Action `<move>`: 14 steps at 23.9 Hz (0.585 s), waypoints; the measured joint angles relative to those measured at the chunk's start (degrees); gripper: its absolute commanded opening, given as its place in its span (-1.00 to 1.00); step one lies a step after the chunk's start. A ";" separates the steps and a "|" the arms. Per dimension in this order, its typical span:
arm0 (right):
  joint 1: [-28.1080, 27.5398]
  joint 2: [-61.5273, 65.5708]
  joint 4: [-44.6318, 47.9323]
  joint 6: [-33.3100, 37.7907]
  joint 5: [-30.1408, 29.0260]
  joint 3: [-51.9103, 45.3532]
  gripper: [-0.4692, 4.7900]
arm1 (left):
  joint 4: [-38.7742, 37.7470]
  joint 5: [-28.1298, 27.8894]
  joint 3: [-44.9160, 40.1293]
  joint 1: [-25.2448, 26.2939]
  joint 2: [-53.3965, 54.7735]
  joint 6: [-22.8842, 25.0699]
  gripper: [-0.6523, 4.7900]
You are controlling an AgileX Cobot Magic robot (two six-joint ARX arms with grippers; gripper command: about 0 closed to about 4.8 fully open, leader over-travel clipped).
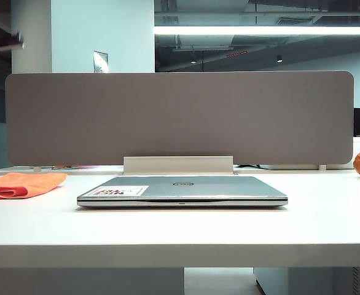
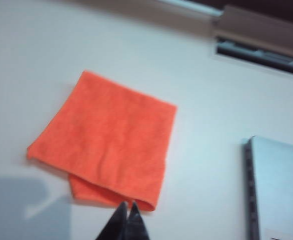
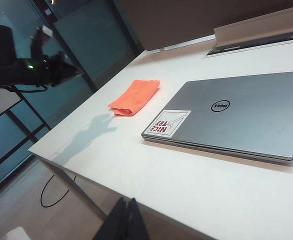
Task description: Pick up the orange rag and put it over the laptop.
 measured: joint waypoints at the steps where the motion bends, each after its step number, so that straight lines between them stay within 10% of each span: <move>1: 0.00 0.00 0.00 0.00 0.00 0.00 -0.84 | -0.37 0.20 0.77 1.11 2.23 -1.22 -0.78; 14: 0.00 0.00 -0.02 -0.02 -0.02 -0.02 -0.84 | -0.04 9.29 10.51 9.16 18.53 -8.85 -0.76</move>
